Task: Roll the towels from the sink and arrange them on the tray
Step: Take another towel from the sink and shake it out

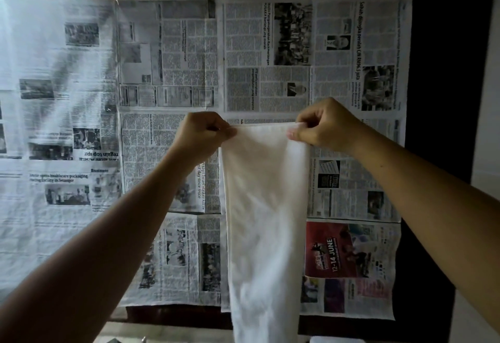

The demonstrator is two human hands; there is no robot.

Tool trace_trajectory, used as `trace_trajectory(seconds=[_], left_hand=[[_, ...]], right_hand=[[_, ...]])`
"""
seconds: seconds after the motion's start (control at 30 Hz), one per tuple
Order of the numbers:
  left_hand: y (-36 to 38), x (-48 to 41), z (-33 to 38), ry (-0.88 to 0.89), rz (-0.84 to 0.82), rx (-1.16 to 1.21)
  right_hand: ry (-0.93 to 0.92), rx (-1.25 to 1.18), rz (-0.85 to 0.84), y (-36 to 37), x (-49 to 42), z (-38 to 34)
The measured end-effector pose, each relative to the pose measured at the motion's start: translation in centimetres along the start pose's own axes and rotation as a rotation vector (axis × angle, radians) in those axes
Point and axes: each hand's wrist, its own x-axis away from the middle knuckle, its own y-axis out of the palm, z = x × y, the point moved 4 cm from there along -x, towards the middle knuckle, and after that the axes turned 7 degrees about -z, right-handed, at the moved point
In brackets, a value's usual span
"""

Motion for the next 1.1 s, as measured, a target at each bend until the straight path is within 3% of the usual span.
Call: trace_trajectory(seconds=[0.37,0.57,0.67,0.77,0.87,1.1], left_hand=[[-0.3,0.4,2.1,0.085,-0.078,0.138],[-0.1,0.7,3.1,0.105,-0.160,0.255],[0.7,0.7,2.0,0.082,-0.192,0.251],[2.6,1.0,-1.3,0.034,-0.266,-0.015],[5.3,1.9,-5.0,-0.026,-0.324,-0.378],[6.1,1.8,-6.6,0.040,-0.255,-0.484]], right_hand=[[-0.091,-0.139,0.179,-1.3,-0.6,-0.5],[-0.054,-0.426,0.188,-1.6,-0.3,-0.5],[0.039,-0.429,0.151,-0.9,-0.2,0.9],[0.291,-0.200,0.114,1.8,-0.1,4.6],[0.419,-0.002,0.073,5.4,0.3,7.3],[0.511,-0.173,0.122,8.9,-0.8,8.9]])
